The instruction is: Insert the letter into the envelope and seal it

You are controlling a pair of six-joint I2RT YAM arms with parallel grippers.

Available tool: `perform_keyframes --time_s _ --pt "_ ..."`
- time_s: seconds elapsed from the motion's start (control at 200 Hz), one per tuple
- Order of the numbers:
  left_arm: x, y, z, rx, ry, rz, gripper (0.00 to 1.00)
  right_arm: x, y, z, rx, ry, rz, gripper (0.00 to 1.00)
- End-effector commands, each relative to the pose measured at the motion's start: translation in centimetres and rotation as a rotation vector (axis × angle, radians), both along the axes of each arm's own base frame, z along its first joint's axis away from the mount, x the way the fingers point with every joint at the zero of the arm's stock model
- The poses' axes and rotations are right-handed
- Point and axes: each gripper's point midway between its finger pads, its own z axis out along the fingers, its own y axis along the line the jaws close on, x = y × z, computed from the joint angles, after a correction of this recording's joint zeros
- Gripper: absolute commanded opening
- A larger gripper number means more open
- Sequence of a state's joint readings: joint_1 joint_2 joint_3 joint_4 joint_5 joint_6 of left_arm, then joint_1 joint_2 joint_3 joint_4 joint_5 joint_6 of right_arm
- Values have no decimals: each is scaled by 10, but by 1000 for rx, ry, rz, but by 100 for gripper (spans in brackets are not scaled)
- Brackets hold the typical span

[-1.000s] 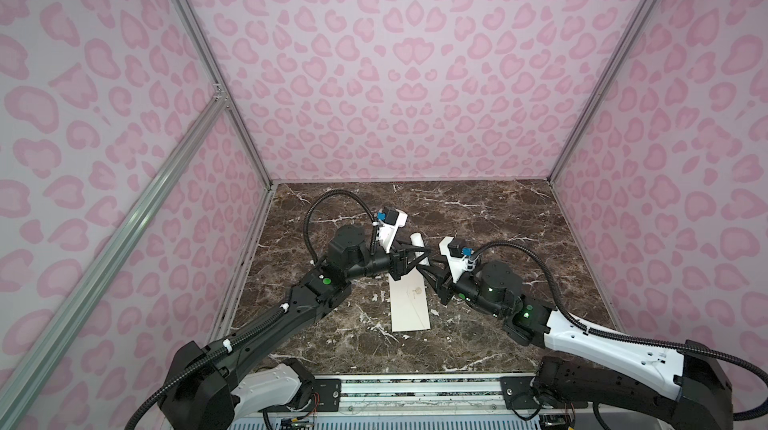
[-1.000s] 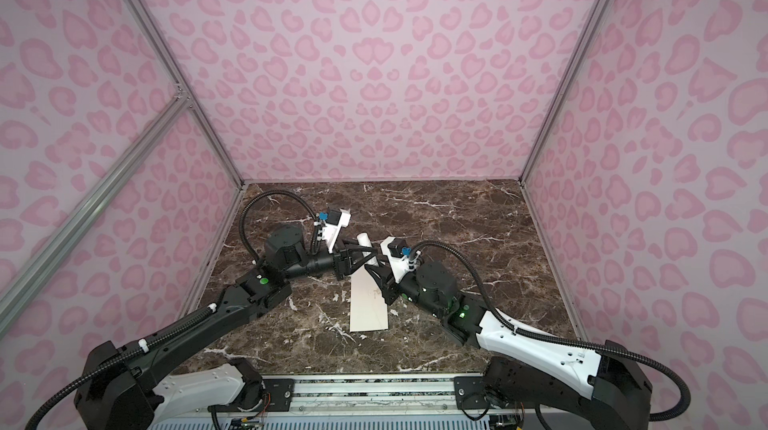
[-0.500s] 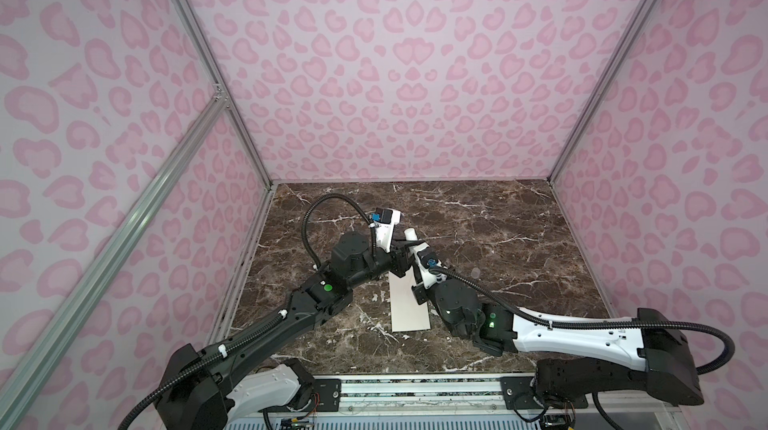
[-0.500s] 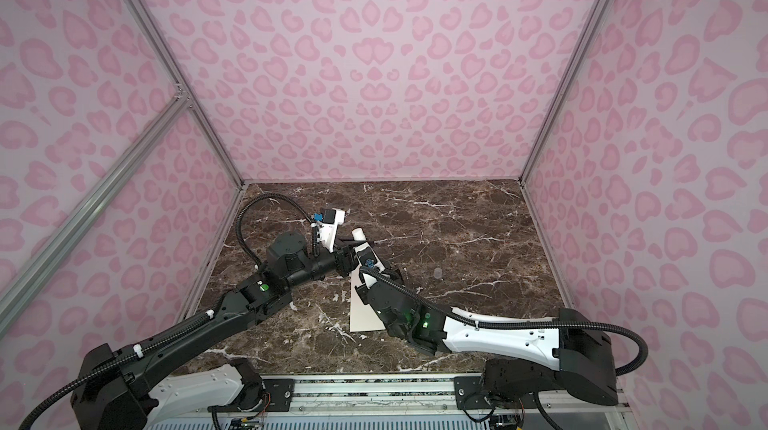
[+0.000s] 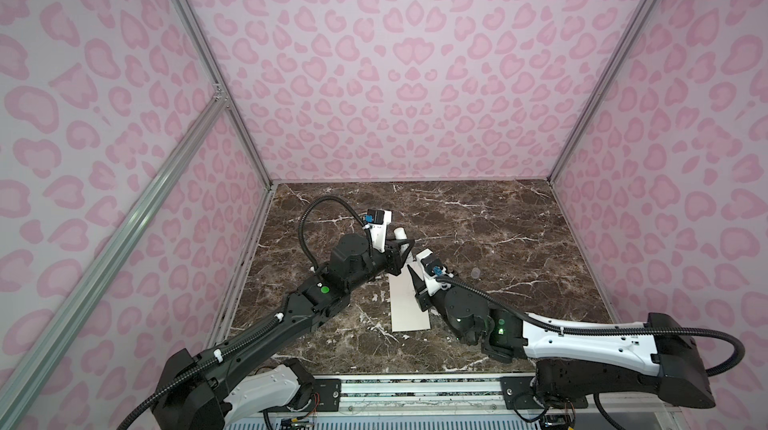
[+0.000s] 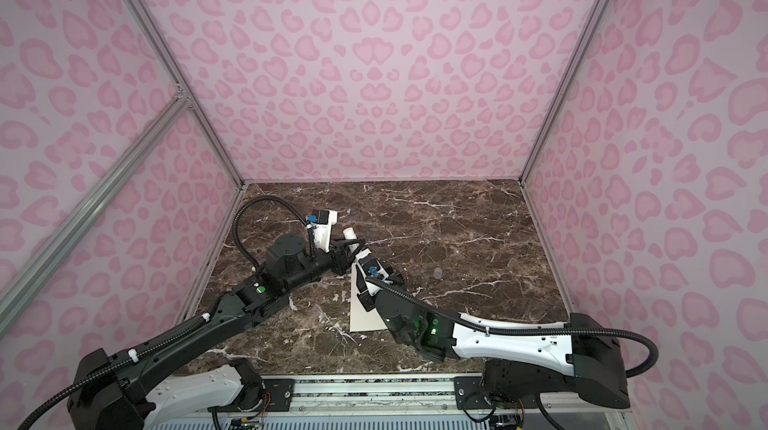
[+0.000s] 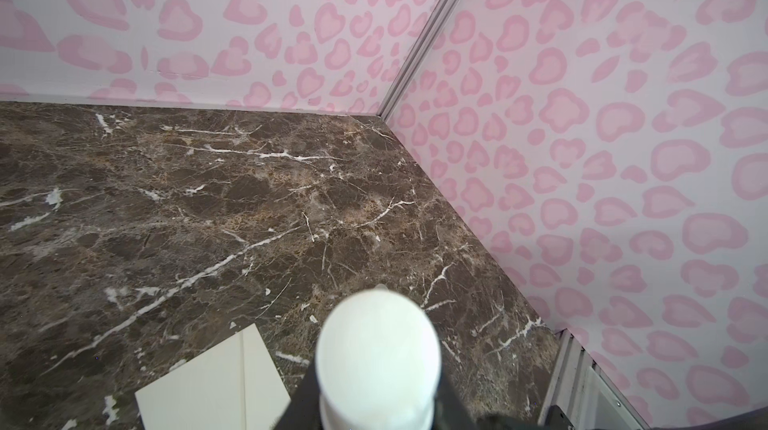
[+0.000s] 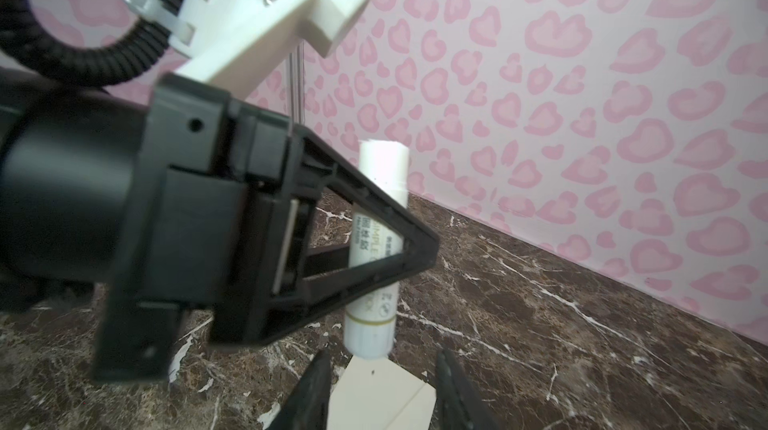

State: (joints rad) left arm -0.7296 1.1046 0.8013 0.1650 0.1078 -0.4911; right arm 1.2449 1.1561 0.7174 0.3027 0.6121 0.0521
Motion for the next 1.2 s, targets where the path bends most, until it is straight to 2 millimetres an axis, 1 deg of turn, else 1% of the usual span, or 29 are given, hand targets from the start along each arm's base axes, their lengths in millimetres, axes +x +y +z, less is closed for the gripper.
perform_keyframes --time_s 0.0,0.105,0.125,0.195,0.26,0.355,0.41,0.51,0.575,0.735,0.855,1.035,1.195 --pt "6 7 11 -5 -31 9 4 -12 -1 -6 60 61 128 44" --pt "4 7 15 -30 -34 -44 4 -16 -15 -7 89 84 187 44" --pt "3 5 23 -53 -58 -68 4 -17 -18 -7 98 89 201 44" --pt "-5 -2 31 -89 -79 -158 4 -19 -22 -6 136 107 271 44" --pt "-18 -12 38 -115 -99 -278 4 -24 -23 -2 188 120 348 44" --pt "-37 -25 42 -146 -119 -433 4 -29 -24 6 272 128 457 43" --pt "-48 -31 45 -174 -130 -511 4 -32 -23 10 309 130 517 43" --pt "-60 -36 48 -210 -139 -607 4 -39 -18 18 350 127 605 43" --pt "-64 -38 50 -225 -146 -637 4 -43 -15 21 363 129 646 43" --pt "-66 -40 47 -220 -147 -652 4 -45 -7 20 356 150 691 44" --pt "-68 -42 46 -217 -145 -667 4 -41 -4 18 357 154 689 43" --pt "-68 -45 43 -208 -137 -675 4 -38 0 24 364 142 698 40" --pt "-69 -45 40 -199 -133 -679 4 -37 0 25 365 139 698 39"
